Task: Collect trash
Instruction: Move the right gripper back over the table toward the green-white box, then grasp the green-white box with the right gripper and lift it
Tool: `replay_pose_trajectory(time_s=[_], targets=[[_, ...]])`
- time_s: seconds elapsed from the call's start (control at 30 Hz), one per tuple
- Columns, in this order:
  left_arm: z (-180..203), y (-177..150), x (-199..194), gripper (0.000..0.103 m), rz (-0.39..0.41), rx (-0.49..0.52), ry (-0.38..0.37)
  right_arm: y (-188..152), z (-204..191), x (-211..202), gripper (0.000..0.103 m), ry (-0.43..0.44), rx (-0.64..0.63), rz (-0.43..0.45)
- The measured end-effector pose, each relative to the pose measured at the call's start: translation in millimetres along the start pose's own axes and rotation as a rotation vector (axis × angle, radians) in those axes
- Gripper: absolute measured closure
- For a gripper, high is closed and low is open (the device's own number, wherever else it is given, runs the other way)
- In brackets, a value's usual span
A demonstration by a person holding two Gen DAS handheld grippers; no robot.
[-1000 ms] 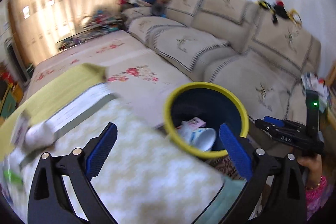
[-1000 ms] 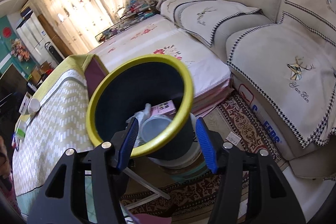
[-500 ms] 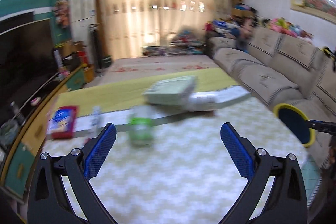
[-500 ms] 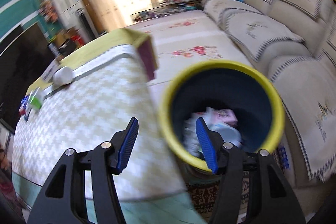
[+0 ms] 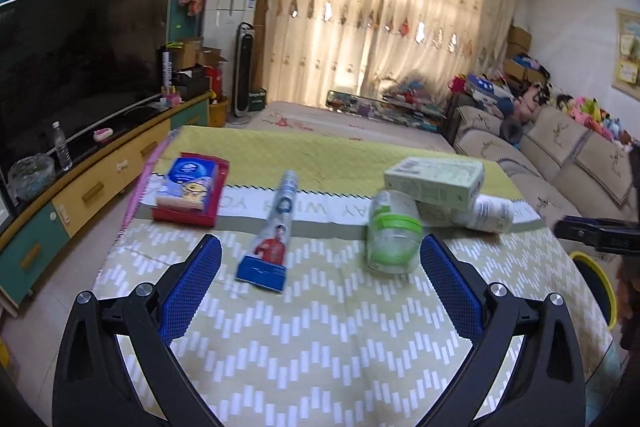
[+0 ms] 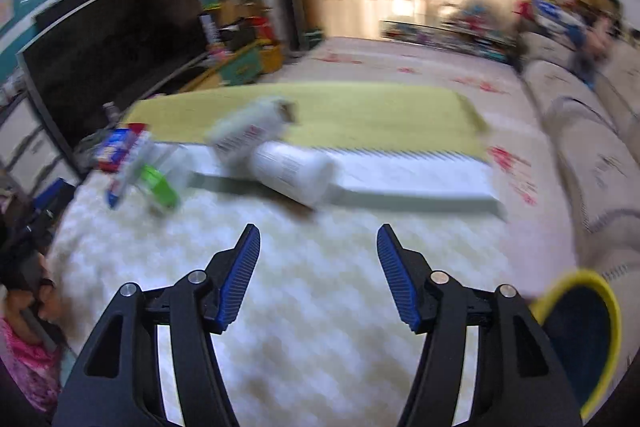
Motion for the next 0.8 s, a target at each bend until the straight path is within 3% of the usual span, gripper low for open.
replay_pose_trajectory(time_s=[0.17,0.33,0.8], targets=[[-2,0,-7,0.005,-0.008,-0.042,-0.017,37,-37,29,0.011,0.068,-0.175,0.001],[5,-4,-9,0.005,-0.019,-0.024,-0.026,60,-46,60,0.007,0.050,-0.335,-0.011],[19,-9,-5,0.005,-0.040,0.016,-0.040,67,-35,109,0.007,0.166,-0.359,-0.109]])
Point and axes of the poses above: each gripper's, at about its wrist camera, not at the fingertips, and x roughly the way its jaws point, z to its right, y to its top, the point moved 5 cm from there along x, roughly the way its jaws point, and after that the axes turned 10 degrees about y, right-handed, at the moved point
